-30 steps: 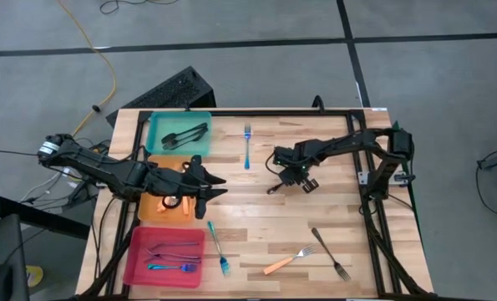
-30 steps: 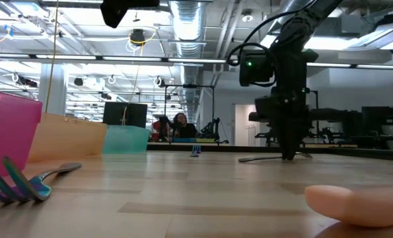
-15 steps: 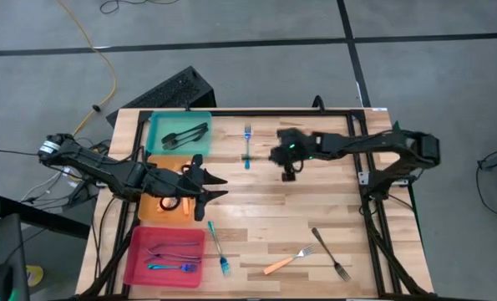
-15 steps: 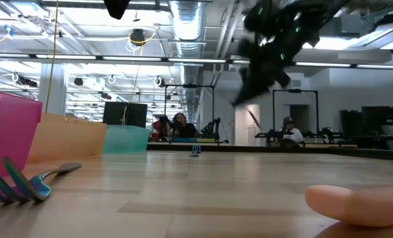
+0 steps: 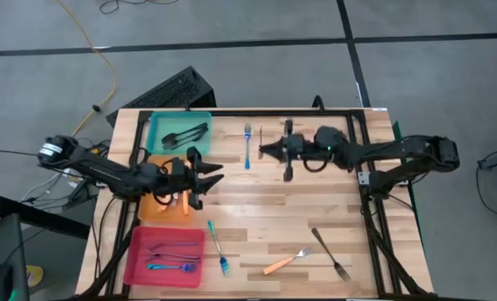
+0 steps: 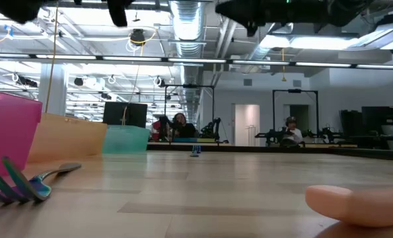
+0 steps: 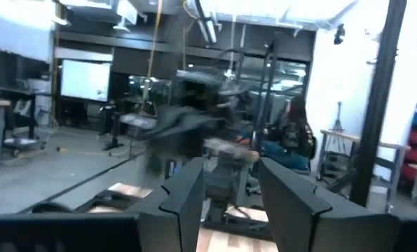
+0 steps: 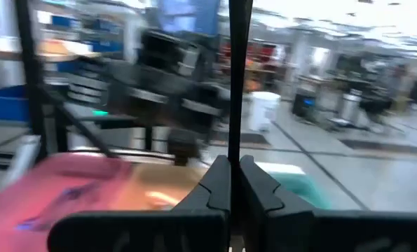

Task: Sort silverware by color (type)
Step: Put the black fork into the blue bin

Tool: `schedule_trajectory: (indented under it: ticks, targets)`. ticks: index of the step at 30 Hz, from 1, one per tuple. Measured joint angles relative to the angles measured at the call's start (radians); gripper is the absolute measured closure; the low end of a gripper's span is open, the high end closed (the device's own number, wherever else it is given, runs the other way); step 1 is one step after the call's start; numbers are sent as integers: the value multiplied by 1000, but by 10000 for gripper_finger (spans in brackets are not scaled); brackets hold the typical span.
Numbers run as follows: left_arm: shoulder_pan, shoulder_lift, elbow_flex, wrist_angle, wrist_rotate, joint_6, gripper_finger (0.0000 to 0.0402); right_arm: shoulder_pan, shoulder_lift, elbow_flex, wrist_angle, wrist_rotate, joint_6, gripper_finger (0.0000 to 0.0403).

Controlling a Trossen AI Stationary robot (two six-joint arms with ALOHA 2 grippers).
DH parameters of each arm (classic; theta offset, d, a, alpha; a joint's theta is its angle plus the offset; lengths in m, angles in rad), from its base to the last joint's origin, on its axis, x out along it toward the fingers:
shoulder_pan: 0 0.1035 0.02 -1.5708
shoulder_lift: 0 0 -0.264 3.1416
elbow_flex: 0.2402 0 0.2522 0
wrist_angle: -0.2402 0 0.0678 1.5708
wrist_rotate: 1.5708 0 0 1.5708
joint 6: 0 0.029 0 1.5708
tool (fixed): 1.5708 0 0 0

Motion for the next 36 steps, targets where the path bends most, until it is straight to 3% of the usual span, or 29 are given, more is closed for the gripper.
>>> schedule_trajectory:
  ticks: [6,16,26,31,36]
  targets:
    - [43,82,13,30,34,-39,278,98,94,-1,102,1,0,376]
    - [47,212,85,29,98,-37,278,147,247,1,243,4,53,374]
    - [72,302,152,-53,125,-70,278,179,283,3,242,5,55,374]
    - [73,310,187,-59,192,-53,278,179,282,3,248,6,55,374]
    - [77,310,191,-67,195,-60,278,179,282,3,248,6,54,374]
